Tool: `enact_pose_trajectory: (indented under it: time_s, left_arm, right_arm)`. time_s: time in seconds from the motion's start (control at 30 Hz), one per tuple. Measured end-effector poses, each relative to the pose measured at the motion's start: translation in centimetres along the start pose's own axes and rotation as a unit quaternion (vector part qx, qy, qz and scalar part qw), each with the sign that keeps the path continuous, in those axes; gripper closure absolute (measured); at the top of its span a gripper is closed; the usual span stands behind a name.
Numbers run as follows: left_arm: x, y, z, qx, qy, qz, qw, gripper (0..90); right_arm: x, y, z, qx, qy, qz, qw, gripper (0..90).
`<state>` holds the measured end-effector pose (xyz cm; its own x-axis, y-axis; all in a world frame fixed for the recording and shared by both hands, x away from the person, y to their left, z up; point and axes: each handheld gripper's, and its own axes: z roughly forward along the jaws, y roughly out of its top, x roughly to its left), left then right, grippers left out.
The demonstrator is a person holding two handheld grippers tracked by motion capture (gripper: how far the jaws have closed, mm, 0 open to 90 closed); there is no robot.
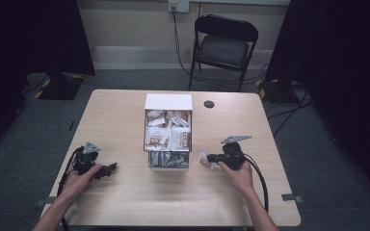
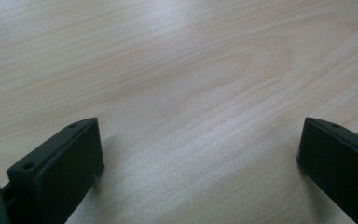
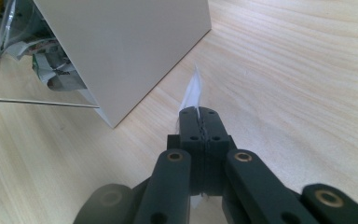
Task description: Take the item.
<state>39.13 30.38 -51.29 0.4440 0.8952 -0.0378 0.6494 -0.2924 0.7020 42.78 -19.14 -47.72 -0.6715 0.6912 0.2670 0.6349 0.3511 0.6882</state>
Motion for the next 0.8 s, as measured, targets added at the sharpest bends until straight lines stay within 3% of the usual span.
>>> enact_pose_trajectory:
  time_s: [0.43,0.8]
  left_arm:
    - [0.00,0.00,0.00,0.000,0.000,0.000,1.0000,0.0]
    - [0.01,0.00,0.00,0.000,0.000,0.000,1.0000,0.0]
  right_arm:
    - [-0.53,-0.37,0.69,0.010,-0.016,0.006,0.9998,88.3]
    - [-0.83,-0.42,0.60,0.002,-0.031,0.017,0.9994,80.6]
